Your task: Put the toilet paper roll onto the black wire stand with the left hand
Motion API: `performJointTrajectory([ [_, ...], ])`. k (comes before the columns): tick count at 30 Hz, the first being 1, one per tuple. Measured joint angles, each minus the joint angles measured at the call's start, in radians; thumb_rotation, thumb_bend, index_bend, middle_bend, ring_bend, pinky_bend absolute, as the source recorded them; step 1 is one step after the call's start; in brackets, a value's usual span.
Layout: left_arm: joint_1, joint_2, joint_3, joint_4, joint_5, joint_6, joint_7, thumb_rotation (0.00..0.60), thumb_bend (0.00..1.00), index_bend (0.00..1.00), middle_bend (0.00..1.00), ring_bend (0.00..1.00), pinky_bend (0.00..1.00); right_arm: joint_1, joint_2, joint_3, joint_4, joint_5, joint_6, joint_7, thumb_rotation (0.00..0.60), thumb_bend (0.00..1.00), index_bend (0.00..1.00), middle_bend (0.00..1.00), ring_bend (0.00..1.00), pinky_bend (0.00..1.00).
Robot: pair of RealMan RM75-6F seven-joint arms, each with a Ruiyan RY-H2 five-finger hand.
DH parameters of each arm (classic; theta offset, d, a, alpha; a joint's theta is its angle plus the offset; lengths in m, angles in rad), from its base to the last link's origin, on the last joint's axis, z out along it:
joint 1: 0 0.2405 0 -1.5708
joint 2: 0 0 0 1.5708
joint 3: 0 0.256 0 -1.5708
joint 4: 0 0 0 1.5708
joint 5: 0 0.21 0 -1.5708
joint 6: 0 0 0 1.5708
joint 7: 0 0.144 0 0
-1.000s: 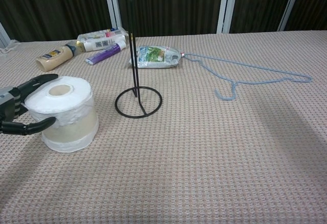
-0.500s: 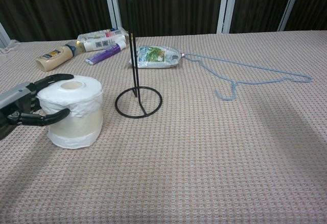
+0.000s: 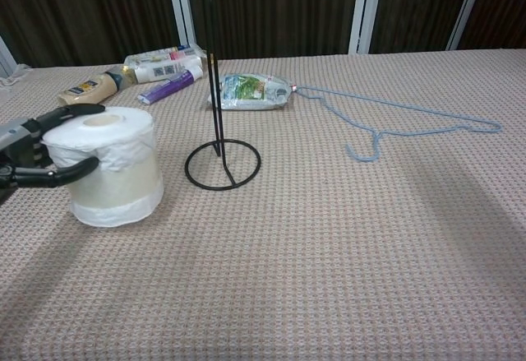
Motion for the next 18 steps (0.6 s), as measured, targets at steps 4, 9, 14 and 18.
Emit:
performJointTrajectory([
  [4, 0.026, -0.002, -0.018, -0.001, 0.028, 0.124, 0.009, 0.6, 0.76, 0.76, 0.79, 0.79, 1.0, -0.001, 0.001, -0.001, 0.0, -0.003, 0.002, 0.0, 0.6, 0.12, 0.0, 0.0, 0.0, 0.0],
  [9, 0.058, 0.029, -0.052, -0.056, 0.069, 0.289, 0.003, 0.6, 0.76, 0.76, 0.79, 0.79, 1.0, -0.002, 0.002, -0.003, -0.001, -0.008, 0.004, 0.001, 0.6, 0.12, 0.0, 0.0, 0.0, 0.0],
  [14, 0.073, 0.111, -0.099, -0.217, 0.09, 0.358, -0.022, 0.6, 0.76, 0.76, 0.79, 0.79, 1.0, -0.002, 0.004, -0.006, -0.001, -0.013, 0.005, 0.006, 0.6, 0.12, 0.0, 0.0, 0.0, 0.0],
  [18, 0.07, 0.197, -0.16, -0.403, 0.083, 0.375, -0.033, 0.6, 0.75, 0.75, 0.79, 0.78, 1.0, -0.002, 0.003, -0.006, 0.0, -0.015, 0.005, 0.006, 0.6, 0.12, 0.0, 0.0, 0.0, 0.0],
])
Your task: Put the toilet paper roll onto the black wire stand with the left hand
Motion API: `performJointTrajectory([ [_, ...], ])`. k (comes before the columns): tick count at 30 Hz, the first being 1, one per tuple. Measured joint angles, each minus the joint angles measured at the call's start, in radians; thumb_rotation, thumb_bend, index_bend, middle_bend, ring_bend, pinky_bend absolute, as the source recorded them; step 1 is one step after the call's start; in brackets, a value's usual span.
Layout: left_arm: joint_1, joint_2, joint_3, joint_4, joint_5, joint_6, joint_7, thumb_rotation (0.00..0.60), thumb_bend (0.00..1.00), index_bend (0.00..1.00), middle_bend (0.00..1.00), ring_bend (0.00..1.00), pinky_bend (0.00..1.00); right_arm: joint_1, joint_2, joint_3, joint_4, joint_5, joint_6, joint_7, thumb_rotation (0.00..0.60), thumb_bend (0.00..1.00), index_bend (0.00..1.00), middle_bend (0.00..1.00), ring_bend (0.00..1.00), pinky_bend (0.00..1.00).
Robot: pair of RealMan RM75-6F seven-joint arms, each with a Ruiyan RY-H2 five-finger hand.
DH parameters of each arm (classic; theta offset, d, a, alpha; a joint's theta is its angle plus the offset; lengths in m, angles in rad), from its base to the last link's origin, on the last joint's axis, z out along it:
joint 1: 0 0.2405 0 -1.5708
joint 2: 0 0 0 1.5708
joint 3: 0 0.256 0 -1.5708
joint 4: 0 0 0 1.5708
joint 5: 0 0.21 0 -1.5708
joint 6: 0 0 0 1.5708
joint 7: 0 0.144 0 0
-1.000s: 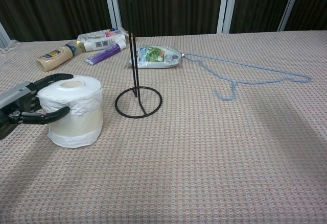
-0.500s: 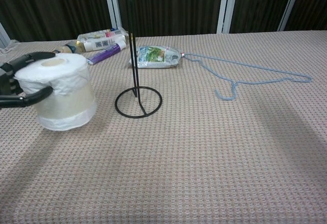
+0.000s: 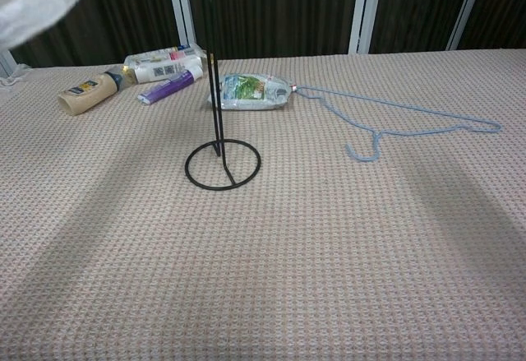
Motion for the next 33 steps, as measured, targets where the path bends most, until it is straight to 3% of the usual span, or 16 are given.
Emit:
performJointTrajectory([
  [6, -0.057, 0.077, -0.087, -0.186, -0.077, -0.087, 0.046, 0.6, 0.74, 0.75, 0.79, 0.78, 1.0, -0.001, 0.003, 0.0, -0.002, -0.005, 0.008, 0.006, 0.6, 0.12, 0.0, 0.0, 0.0, 0.0],
  [16, -0.261, -0.005, -0.221, -0.156, -0.269, -0.277, 0.27, 0.6, 0.74, 0.75, 0.79, 0.78, 1.0, -0.001, 0.016, 0.01, 0.004, 0.009, 0.018, 0.042, 0.6, 0.12, 0.0, 0.0, 0.0, 0.0],
  [33, -0.369, -0.099, -0.268, -0.097, -0.396, -0.367, 0.403, 0.6, 0.73, 0.75, 0.79, 0.78, 1.0, -0.004, 0.036, 0.018, 0.006, 0.015, 0.031, 0.087, 0.6, 0.12, 0.0, 0.0, 0.0, 0.0],
])
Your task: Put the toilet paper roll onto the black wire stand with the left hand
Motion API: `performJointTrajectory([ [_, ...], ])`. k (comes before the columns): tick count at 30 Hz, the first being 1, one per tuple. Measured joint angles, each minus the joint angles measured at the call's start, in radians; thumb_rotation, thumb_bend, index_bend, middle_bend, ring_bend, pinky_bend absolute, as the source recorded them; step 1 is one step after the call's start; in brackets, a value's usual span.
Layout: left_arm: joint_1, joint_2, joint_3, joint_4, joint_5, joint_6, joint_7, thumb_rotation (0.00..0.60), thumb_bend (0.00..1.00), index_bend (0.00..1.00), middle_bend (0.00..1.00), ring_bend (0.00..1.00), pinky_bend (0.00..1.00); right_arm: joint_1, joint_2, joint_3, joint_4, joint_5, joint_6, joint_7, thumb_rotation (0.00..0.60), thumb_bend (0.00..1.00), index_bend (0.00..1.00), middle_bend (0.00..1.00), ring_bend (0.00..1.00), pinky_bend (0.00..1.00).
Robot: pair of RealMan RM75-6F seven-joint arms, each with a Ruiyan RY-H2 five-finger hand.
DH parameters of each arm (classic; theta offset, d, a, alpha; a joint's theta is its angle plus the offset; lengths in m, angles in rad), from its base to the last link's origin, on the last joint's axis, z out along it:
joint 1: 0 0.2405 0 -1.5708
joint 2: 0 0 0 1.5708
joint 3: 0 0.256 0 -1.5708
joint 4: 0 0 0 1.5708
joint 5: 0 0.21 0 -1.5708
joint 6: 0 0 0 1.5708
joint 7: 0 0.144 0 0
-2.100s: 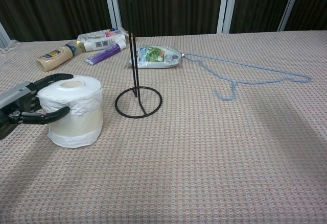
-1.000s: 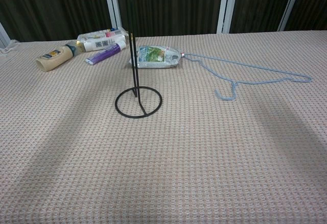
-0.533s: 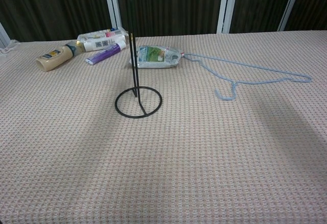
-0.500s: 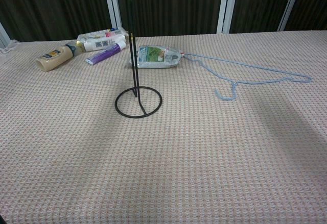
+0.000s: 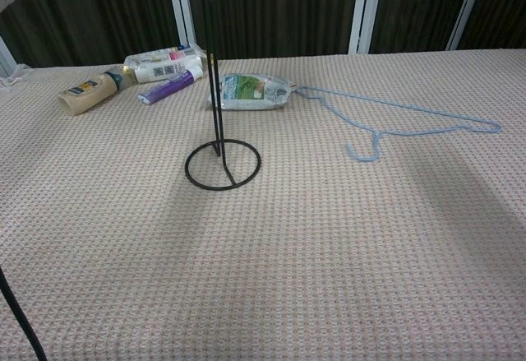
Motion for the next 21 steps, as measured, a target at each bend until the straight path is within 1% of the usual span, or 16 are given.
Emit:
performJointTrajectory([
  [13, -0.035, -0.053, 0.013, 0.001, -0.016, -0.008, 0.079, 0.6, 0.73, 0.75, 0.79, 0.78, 1.0, -0.006, 0.013, -0.006, 0.002, -0.02, 0.017, 0.026, 0.6, 0.12, 0.0, 0.0, 0.0, 0.0],
  [21, -0.044, -0.064, 0.015, 0.001, -0.026, -0.016, 0.108, 0.6, 0.73, 0.75, 0.79, 0.78, 1.0, -0.008, 0.015, -0.008, 0.003, -0.023, 0.019, 0.03, 0.6, 0.12, 0.0, 0.0, 0.0, 0.0],
])
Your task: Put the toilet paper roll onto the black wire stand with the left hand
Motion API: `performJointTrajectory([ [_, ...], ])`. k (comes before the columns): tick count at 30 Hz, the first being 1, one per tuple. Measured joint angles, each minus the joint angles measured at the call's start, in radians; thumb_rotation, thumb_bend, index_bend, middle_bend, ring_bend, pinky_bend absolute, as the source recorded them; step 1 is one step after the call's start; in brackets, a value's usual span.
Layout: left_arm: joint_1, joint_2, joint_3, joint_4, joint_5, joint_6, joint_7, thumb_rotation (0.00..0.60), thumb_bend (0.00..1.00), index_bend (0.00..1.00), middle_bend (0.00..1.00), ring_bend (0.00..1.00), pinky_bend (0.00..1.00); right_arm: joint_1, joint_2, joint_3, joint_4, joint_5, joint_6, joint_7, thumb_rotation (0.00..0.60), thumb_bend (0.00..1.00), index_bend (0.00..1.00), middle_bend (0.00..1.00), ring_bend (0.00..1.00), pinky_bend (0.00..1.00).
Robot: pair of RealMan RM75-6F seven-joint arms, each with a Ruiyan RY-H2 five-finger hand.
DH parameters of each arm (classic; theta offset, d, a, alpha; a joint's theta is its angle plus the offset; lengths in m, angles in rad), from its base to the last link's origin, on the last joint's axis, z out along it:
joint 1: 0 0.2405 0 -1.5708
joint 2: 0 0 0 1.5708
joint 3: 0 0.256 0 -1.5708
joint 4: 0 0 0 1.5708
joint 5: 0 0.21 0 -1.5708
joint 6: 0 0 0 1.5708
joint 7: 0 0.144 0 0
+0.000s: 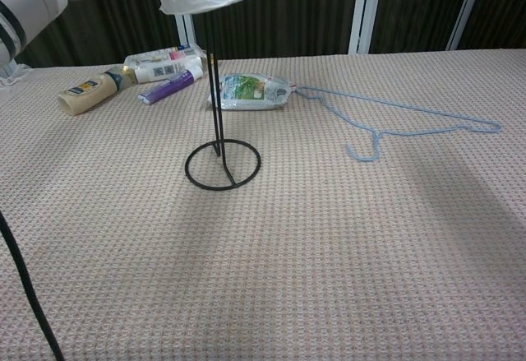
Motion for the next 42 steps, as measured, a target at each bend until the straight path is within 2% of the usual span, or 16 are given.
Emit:
performJointTrajectory([
  [6, -0.002, 0.005, 0.01, 0.001, -0.021, -0.025, 0.032, 0.6, 0.71, 0.72, 0.76, 0.77, 1.0, 0.0, 0.001, -0.001, 0.0, -0.002, 0.001, 0.002, 0.6, 0.12, 0.0, 0.0, 0.0, 0.0],
  [8, -0.001, 0.012, 0.016, -0.001, -0.028, -0.039, 0.037, 0.6, 0.68, 0.67, 0.72, 0.73, 1.0, -0.001, 0.002, -0.001, 0.0, -0.004, 0.002, 0.003, 0.6, 0.12, 0.0, 0.0, 0.0, 0.0],
  [10, 0.0, 0.022, 0.019, -0.008, -0.034, -0.056, 0.036, 0.6, 0.62, 0.56, 0.62, 0.64, 0.99, -0.002, 0.003, -0.001, -0.001, -0.006, 0.004, 0.005, 0.6, 0.12, 0.0, 0.0, 0.0, 0.0],
  [12, 0.001, 0.033, 0.024, -0.016, -0.037, -0.076, 0.029, 0.6, 0.57, 0.43, 0.5, 0.51, 0.88, -0.002, 0.004, -0.001, 0.0, -0.006, 0.006, 0.007, 0.6, 0.12, 0.0, 0.0, 0.0, 0.0],
  [15, 0.001, 0.054, 0.033, -0.026, -0.04, -0.112, 0.02, 0.6, 0.51, 0.23, 0.33, 0.29, 0.47, -0.003, 0.004, -0.002, 0.0, -0.008, 0.008, 0.009, 0.6, 0.12, 0.0, 0.0, 0.0, 0.0],
  [16, 0.001, 0.065, 0.036, -0.028, -0.041, -0.127, 0.022, 0.6, 0.5, 0.19, 0.29, 0.24, 0.39, -0.003, 0.005, -0.002, 0.0, -0.009, 0.008, 0.009, 0.6, 0.12, 0.0, 0.0, 0.0, 0.0],
  [17, 0.0, 0.07, 0.038, -0.028, -0.041, -0.132, 0.028, 0.6, 0.48, 0.15, 0.26, 0.2, 0.32, -0.004, 0.005, -0.003, 0.0, -0.011, 0.01, 0.009, 0.6, 0.12, 0.0, 0.0, 0.0, 0.0],
  [19, -0.001, 0.068, 0.042, -0.024, -0.041, -0.123, 0.054, 0.6, 0.46, 0.1, 0.21, 0.15, 0.26, -0.005, 0.006, -0.003, 0.0, -0.013, 0.014, 0.01, 0.6, 0.12, 0.0, 0.0, 0.0, 0.0],
  [25, -0.004, 0.052, 0.049, -0.026, -0.044, -0.092, 0.104, 0.6, 0.44, 0.05, 0.16, 0.08, 0.19, -0.01, 0.008, -0.003, 0.002, -0.016, 0.024, 0.015, 0.6, 0.12, 0.0, 0.0, 0.0, 0.0],
  [33, 0.004, 0.059, 0.071, -0.034, -0.02, -0.087, 0.119, 0.6, 0.42, 0.03, 0.12, 0.03, 0.13, -0.012, 0.007, -0.004, 0.001, -0.021, 0.025, 0.01, 0.6, 0.12, 0.0, 0.0, 0.0, 0.0],
  [42, 0.015, 0.056, 0.091, -0.031, 0.056, -0.045, 0.128, 0.6, 0.39, 0.02, 0.07, 0.0, 0.04, -0.012, 0.004, -0.006, 0.0, -0.023, 0.021, 0.002, 0.6, 0.12, 0.0, 0.0, 0.0, 0.0],
])
